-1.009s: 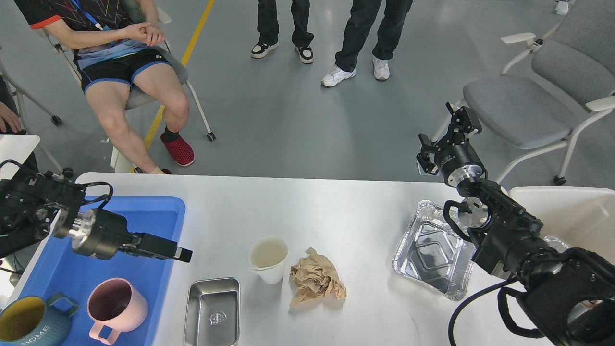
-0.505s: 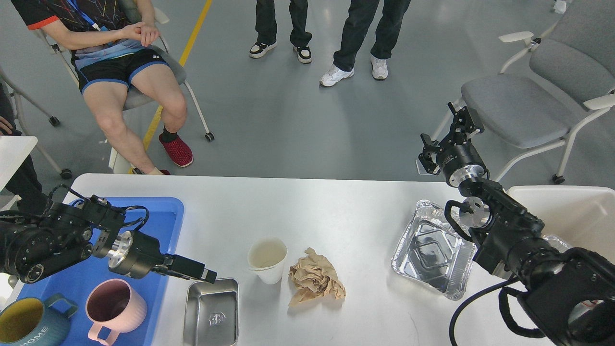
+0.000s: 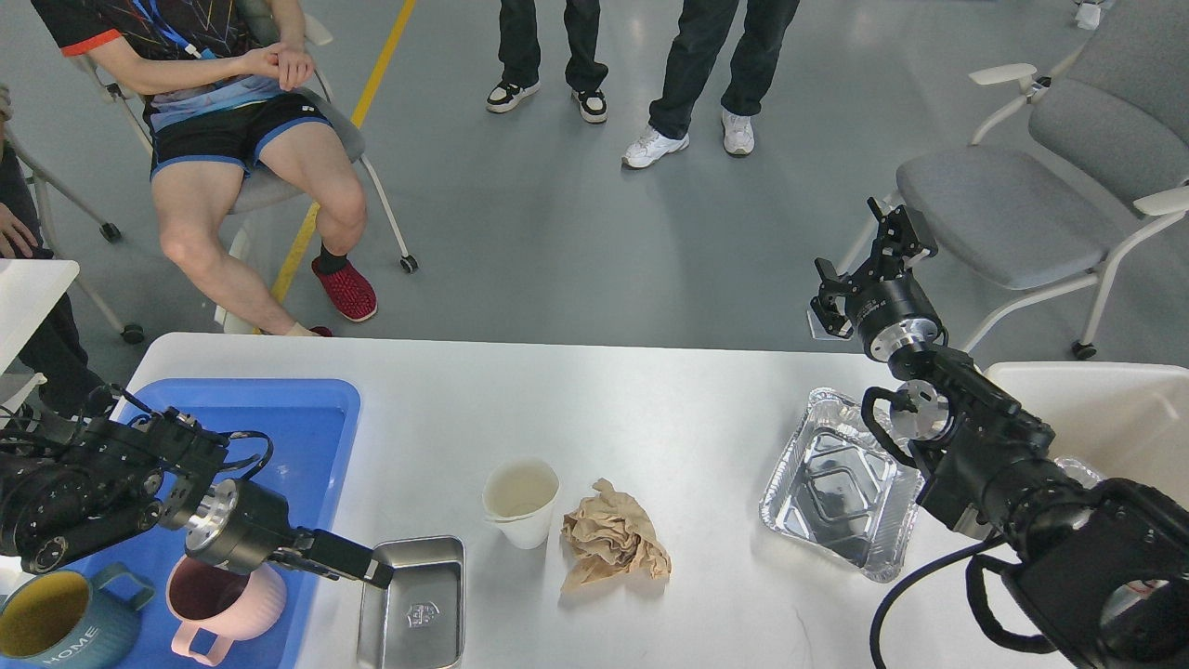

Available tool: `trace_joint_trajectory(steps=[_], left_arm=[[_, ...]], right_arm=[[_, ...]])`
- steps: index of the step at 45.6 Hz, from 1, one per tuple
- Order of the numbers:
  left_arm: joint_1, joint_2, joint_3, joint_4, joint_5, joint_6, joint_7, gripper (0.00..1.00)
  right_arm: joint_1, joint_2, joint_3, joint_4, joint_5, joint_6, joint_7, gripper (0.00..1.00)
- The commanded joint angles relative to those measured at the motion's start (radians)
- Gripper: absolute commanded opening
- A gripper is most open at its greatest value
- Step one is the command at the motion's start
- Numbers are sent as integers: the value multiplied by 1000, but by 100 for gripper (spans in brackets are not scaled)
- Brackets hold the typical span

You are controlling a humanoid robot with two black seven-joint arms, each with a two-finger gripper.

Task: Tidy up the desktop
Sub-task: 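Grasp the edge of the small steel tray with the left gripper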

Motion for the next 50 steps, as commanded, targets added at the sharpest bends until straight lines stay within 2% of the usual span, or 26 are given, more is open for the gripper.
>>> trace_joint_trajectory(steps=[1,19,31,36,41,50], left_arm=[[28,-9,0,2,-1,36,5,96],[63,-48,1,30,-9,82,5,96],[91,-85,1,99,-11,129,-5,89],[98,-85,5,101,-1,152,-8,82],[102,-102,15,101,2,174,-9,69],[97,-116,37,101,2,188,-11,54]], right_arm=[[-1,0,0,0,0,-1,0,100],[-1,0,0,-1,0,0,0,100],[1,2,-1,0,-3,0,0,100],[1,2,-1,0,-3,0,0,100],[1,2,-1,0,-5,-1,0,100],[1,2,-1,0,-3,0,0,100]])
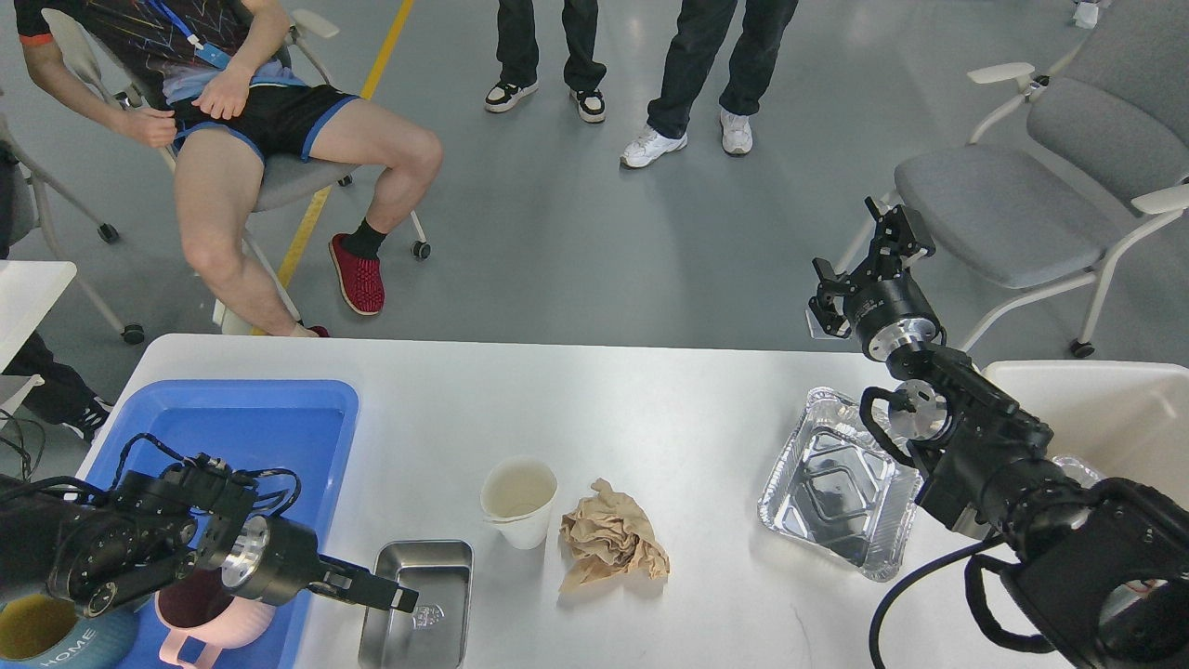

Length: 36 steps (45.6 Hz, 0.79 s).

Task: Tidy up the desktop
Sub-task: 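Grasp the edge of the small steel tray with the left gripper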

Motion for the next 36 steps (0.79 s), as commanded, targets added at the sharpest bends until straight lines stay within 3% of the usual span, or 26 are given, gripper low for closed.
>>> trace_joint_trajectory(steps=[1,11,24,36], left_arm=[[-4,-4,12,1,0,6,0,53],[-10,-7,25,1,2,5,3,27],[-15,-4,26,1,2,5,0,16],[-36,-2,63,1,2,0,0,13]], right_arm=[[0,-2,0,0,-1,0,0,100],[6,2,0,-1,-1,-2,0,100],[8,3,0,-1,-2,-2,0,100],[8,5,0,-1,-4,-2,0,100]])
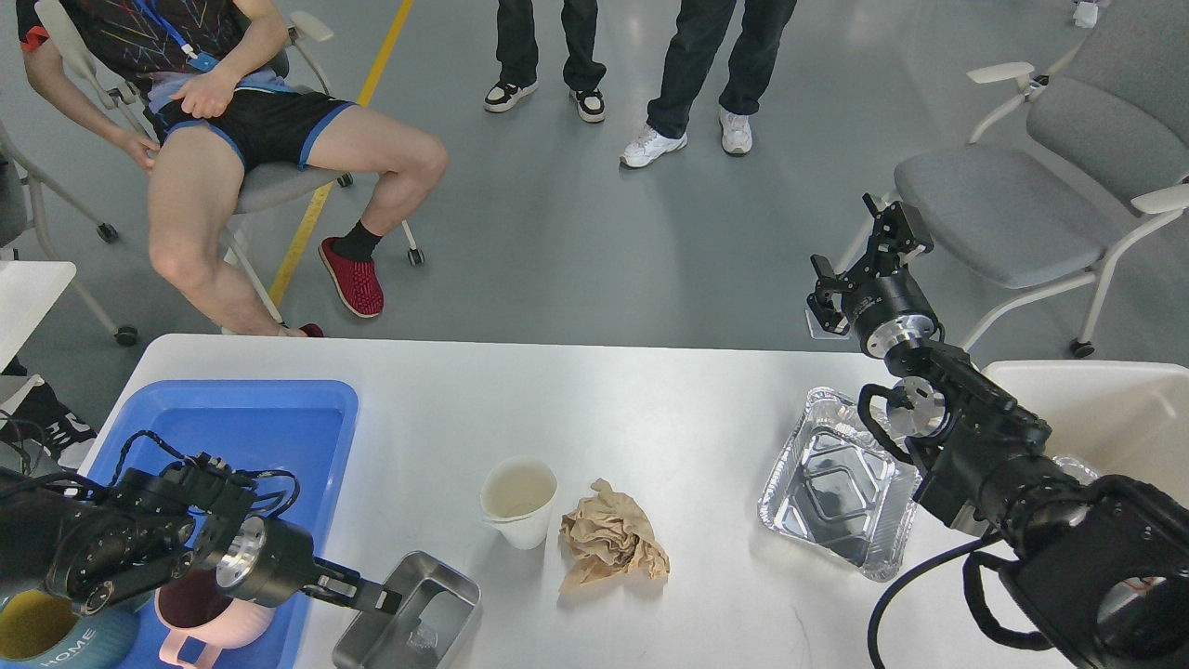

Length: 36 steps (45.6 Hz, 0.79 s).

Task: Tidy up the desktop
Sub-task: 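Grasp the edge of the small steel tray with the left gripper, then lift the steel tray and carry it over the blue basin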

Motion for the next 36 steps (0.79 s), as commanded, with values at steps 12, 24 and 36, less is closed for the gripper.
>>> trace_joint_trajectory(steps=[12,24,36], left_arm=[[-53,-3,3,-2,-2,-4,-4,11],[-60,-3,6,-2,0,-7,-12,10],[-48,-34,68,-2,-3,2,-32,6]], right_arm=[[2,1,0,2,0,-1,0,100],[2,-3,0,3,0,-1,0,100],[3,-3,0,2,-2,0,0,100]])
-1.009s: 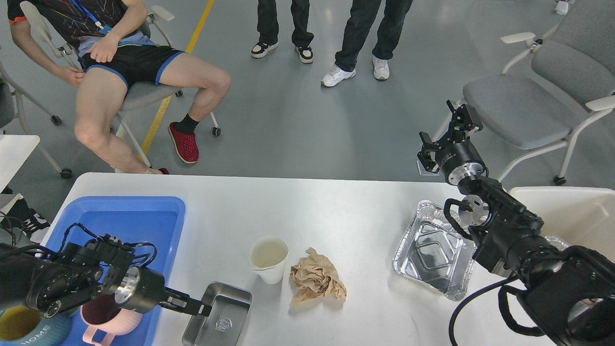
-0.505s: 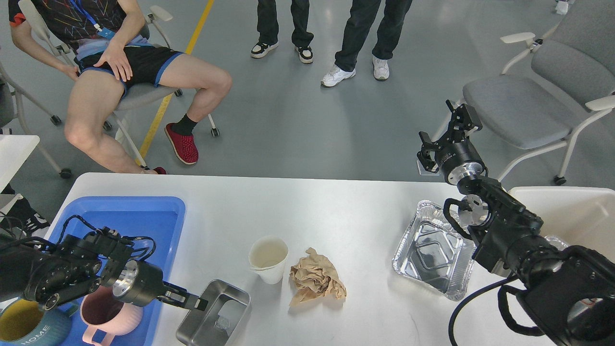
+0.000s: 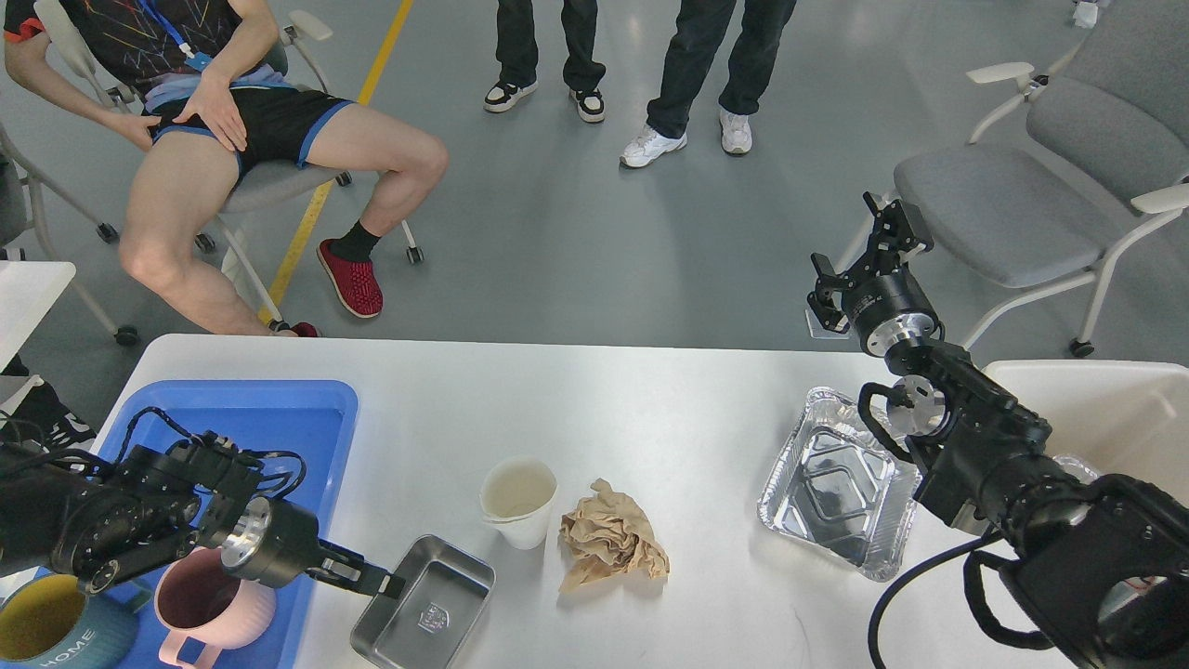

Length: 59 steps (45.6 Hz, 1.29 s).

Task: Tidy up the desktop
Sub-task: 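Lift the steel tray and carry it over the blue basin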

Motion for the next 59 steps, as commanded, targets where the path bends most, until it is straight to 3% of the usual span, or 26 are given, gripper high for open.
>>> trace_joint_trajectory(steps=[1,11,32,46,59], left_arm=[[0,-26,36,0,-3,12,-16,6],[-6,-30,36,0,-2,14,-22,1],[-48,-18,39,0,-5,12,-34,1],[-155,53,42,-9,-11,-6,-62,2],[-164,102,42,-11,-13,-20,-61,2]], right_arm=[[2,0,0,0,0,1,0,100],[2,3,0,-1,-2,1,0,100],[5,3,0,0,-3,1,0,100],[11,4,0,0,-3,0,-2,100],[18,6,0,-1,-5,0,-2,100]])
